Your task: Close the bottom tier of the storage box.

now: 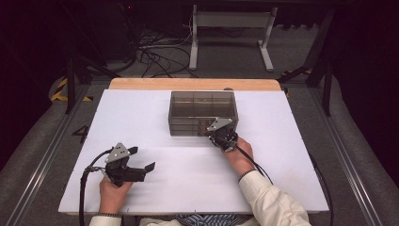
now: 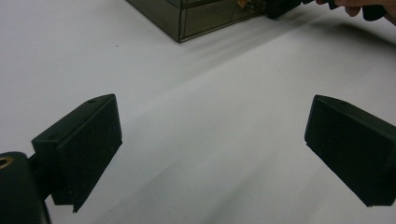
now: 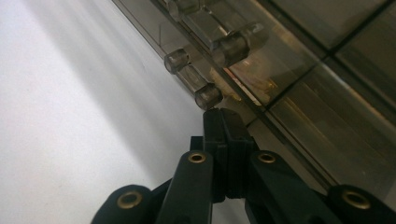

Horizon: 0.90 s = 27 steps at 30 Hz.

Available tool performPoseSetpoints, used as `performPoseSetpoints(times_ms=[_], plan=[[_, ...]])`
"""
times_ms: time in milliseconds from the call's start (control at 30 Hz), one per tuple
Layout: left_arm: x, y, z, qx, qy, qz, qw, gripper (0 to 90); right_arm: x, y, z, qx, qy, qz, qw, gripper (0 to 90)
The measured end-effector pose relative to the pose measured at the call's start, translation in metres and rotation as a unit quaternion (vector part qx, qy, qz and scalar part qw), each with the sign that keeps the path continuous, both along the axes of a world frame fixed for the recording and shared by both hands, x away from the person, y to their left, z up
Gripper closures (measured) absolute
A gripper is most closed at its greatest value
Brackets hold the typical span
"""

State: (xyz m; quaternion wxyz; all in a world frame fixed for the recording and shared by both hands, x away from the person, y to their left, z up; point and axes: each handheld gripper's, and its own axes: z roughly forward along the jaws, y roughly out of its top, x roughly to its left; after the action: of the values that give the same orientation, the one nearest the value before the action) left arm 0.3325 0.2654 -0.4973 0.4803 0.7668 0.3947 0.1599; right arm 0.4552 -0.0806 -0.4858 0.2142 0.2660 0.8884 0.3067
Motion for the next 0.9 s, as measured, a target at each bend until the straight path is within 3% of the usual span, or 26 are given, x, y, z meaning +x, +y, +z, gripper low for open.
performPoseSetpoints(times_ms=[300, 367, 467, 767, 900], plan=[[0.0, 0.0, 0.0, 0.0, 0.0, 0.0, 1.0, 4.9, -0.001, 0.0, 0.0, -0.006, -0.006, -0.001, 1.0, 90.0], [0.0, 0.0, 0.0, -0.001, 0.001, -0.001, 1.0, 4.9, -0.003, 0.0, 0.001, -0.004, 0.004, -0.001, 1.0, 89.8], [0.0, 0.0, 0.0, -0.001, 0.0, -0.001, 1.0, 4.9, -0.01, 0.0, 0.008, 0.003, 0.019, 0.007, 0.9998, 84.3], [0.0, 0.0, 0.0, -0.001, 0.001, -0.001, 1.0, 4.8, -0.018, -0.002, 0.017, 0.023, 0.025, 0.015, 0.9993, 74.4], [0.0, 0.0, 0.0, -0.002, 0.001, 0.0, 1.0, 4.9, -0.021, -0.003, 0.021, 0.029, 0.031, 0.02, 0.9989, 66.0]])
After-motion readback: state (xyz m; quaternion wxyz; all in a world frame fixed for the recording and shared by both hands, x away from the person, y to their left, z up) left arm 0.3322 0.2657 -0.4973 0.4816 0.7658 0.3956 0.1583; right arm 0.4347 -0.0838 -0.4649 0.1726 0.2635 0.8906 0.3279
